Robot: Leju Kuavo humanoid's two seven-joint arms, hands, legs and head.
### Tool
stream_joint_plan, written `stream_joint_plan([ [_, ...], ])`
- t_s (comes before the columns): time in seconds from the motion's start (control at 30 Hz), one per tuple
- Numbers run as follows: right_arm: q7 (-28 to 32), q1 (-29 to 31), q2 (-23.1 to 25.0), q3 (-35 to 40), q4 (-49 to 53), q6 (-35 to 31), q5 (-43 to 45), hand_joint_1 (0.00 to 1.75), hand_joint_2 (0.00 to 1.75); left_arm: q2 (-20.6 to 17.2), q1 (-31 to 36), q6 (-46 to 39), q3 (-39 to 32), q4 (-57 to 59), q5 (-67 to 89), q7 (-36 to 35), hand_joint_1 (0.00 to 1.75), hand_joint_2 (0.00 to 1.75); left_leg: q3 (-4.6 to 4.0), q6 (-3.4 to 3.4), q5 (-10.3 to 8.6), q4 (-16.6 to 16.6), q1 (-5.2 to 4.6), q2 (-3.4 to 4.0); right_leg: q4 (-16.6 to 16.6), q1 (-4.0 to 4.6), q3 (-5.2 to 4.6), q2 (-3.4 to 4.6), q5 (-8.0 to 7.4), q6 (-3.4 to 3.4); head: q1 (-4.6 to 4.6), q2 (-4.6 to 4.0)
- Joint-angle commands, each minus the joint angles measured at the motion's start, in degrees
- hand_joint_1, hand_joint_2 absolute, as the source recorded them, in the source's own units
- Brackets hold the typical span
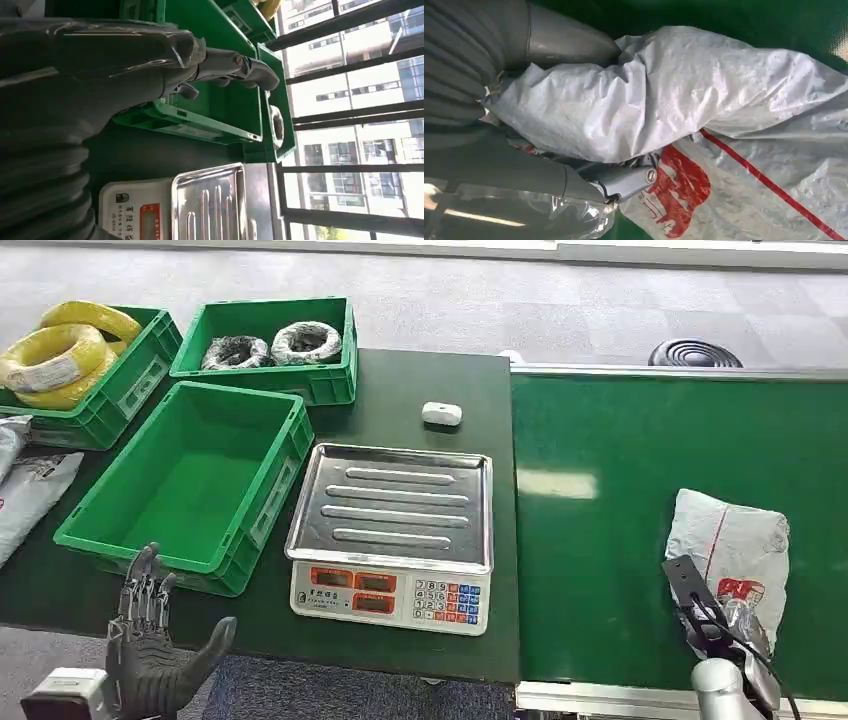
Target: Moved the parcel from conveyor to table for the left to box.
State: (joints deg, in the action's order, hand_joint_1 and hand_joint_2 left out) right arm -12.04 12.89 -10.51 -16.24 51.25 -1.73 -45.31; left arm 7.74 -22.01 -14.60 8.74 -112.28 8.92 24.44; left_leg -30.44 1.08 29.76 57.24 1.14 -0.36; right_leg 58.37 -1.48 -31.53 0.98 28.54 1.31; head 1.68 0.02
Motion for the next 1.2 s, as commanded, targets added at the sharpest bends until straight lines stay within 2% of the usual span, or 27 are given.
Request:
stream_joint_plan([
  [0.03, -4.4, 1.8, 1.1, 2.6, -3.2, 4.4, -2.0, 1.75, 1.75, -2.0, -0.7, -1.5, 0.6, 1.6, -0.3, -0.8, 0.0, 1.75, 0.03, -0.04, -0.08, -0.1, 0.03, 0.07, -0.1, 0.06, 0.01, -0.03, -0.09, -0.13, 0.0, 0.0],
  [0.1, -3.1, 3.3, 2.4, 1.5, -0.6, 0.7, -1.6, 1.75, 1.75, -1.2, -1.4, -2.1, -0.2, 0.5, -0.1, -1.2, 0.0, 1.75, 0.02, -0.06, -0.1, -0.2, 0.03, 0.1, -0.1, 0.06, -0.01, -0.01, -0.12, -0.13, 0.0, 0.0],
  [0.17, 1.0, 4.6, 4.7, -0.2, 4.1, -6.2, 0.0, 1.75, 1.75, -0.3, -2.5, -2.1, -0.9, -0.8, 0.2, -1.4, 0.0, 1.75, -0.03, -0.04, -0.04, -0.1, 0.02, 0.22, 0.0, 0.04, -0.09, 0.14, -0.09, -0.1, 0.0, 0.0],
  [0.2, 5.0, 5.2, 6.0, -1.0, 7.0, -10.4, 2.7, 1.75, 1.75, 0.2, -2.9, -1.9, -1.2, -1.3, 0.5, -1.2, 0.0, 1.75, -0.09, -0.1, -0.19, -0.2, 0.0, 0.31, -0.2, 0.05, -0.18, 0.13, -0.26, -0.21, -0.02, 0.0],
  [0.23, 7.5, 5.6, 6.6, -0.7, 9.5, -12.2, 4.9, 1.75, 1.75, 0.4, -3.3, -1.8, -1.3, -1.6, 0.6, -1.0, 0.0, 1.75, -0.09, -0.05, -0.03, 0.0, -0.04, 0.38, 0.1, -0.01, -0.21, 0.29, -0.12, -0.12, 0.0, 0.0],
  [0.27, 15.7, 5.4, 8.7, -3.0, 13.4, -12.3, 17.3, 1.75, 1.75, 0.4, -3.3, -1.8, -1.2, -1.4, 0.5, -0.6, 0.0, 1.75, -0.13, -0.07, -0.07, -0.1, -0.06, 0.45, 0.0, -0.02, -0.23, 0.33, -0.17, -0.16, -0.02, 0.0],
  [0.33, 19.7, 4.7, 10.2, -4.2, 17.6, -9.6, 28.4, 1.75, 1.75, 0.3, -2.7, -2.2, -0.8, -0.5, 0.4, 0.0, 0.0, 1.75, -0.31, -0.03, -0.05, 0.0, -0.09, 0.31, 0.1, -0.07, -0.32, 0.22, -0.11, -0.11, 0.04, 0.0],
  [0.47, 28.5, 1.6, 10.3, 0.4, 24.8, -17.2, 35.5, 1.75, 1.75, -0.4, -1.0, -3.9, 0.6, 1.1, -0.3, 1.0, 0.0, 1.75, -0.19, -0.03, -0.09, -0.1, -0.06, 0.05, 0.0, -0.03, -0.21, -0.05, -0.07, -0.15, 0.02, 0.0],
  [0.57, 32.3, 0.2, 10.7, 5.1, 30.0, -20.8, 37.8, 1.75, 1.75, -1.3, -0.3, -5.0, 1.7, 1.7, -0.9, 1.4, 0.0, 1.75, -0.24, -0.03, -0.08, -0.1, -0.06, -0.11, 0.0, -0.04, -0.22, -0.16, -0.05, -0.11, -0.02, 0.0],
  [0.77, 36.0, 0.8, 10.5, 17.0, 37.8, -25.2, 35.3, 1.75, 1.75, -2.3, 1.5, -4.4, 3.2, 2.3, -0.7, 1.7, 0.0, 1.75, -0.32, -0.03, -0.09, -0.1, -0.08, 0.03, 0.0, -0.05, -0.35, -0.03, -0.09, -0.13, 0.0, 0.0],
  [0.8, 37.4, 0.9, 8.5, 21.8, 39.2, -22.8, 31.0, 1.75, 1.75, -2.7, 2.3, -3.8, 3.5, 2.8, -0.8, 2.0, 0.0, 1.75, -0.31, -0.02, -0.08, 0.0, -0.07, 0.01, 0.1, -0.05, -0.35, -0.04, -0.07, -0.11, 0.02, 0.0],
  [0.83, 35.4, 1.8, 5.7, 27.7, 40.3, -15.5, 25.5, 1.75, 1.75, -3.2, 3.5, -3.1, 3.7, 3.5, -0.9, 2.4, 0.0, 1.75, -0.31, -0.03, -0.11, -0.1, -0.07, 0.02, 0.0, -0.05, -0.36, -0.05, -0.1, -0.15, 0.0, 0.0],
  [0.87, 31.4, 3.6, 5.0, 32.4, 40.4, -9.7, 18.4, 1.75, 1.75, -3.4, 4.8, -2.5, 3.5, 4.4, -1.1, 2.6, 0.0, 1.75, -0.31, -0.03, -0.11, -0.1, -0.09, 0.0, 0.1, -0.07, -0.36, -0.06, -0.09, -0.12, 0.0, 0.0],
  [1.0, 30.9, 3.9, 5.7, 32.6, 39.6, -9.6, 17.7, 1.75, 1.75, -3.3, 5.2, -2.3, 3.3, 4.8, -1.2, 2.6, 0.0, 1.75, -0.2, -0.03, -0.1, -0.1, -0.04, 0.18, 0.0, -0.01, -0.25, 0.06, -0.13, -0.17, 0.0, 0.0],
  [1.1, 31.4, 3.7, 5.3, 32.1, 39.5, -9.7, 17.6, 1.75, 1.75, -3.2, 4.8, -2.1, 3.2, 4.6, -1.1, 2.7, 0.0, 1.75, -0.26, -0.07, -0.23, -0.1, -0.04, -0.24, -0.1, 0.0, -0.21, -0.35, -0.11, -0.18, 0.04, 0.0],
  [1.2, 31.4, 3.7, 5.3, 32.1, 39.5, -9.7, 17.6, 1.75, 1.75, -3.2, 4.8, -2.1, 3.2, 4.6, -1.1, 2.7, 0.0, 1.75, -0.27, -0.06, -0.12, -0.1, -0.05, -0.16, 0.0, -0.02, -0.2, -0.21, -0.06, -0.09, 0.0, 0.0],
])
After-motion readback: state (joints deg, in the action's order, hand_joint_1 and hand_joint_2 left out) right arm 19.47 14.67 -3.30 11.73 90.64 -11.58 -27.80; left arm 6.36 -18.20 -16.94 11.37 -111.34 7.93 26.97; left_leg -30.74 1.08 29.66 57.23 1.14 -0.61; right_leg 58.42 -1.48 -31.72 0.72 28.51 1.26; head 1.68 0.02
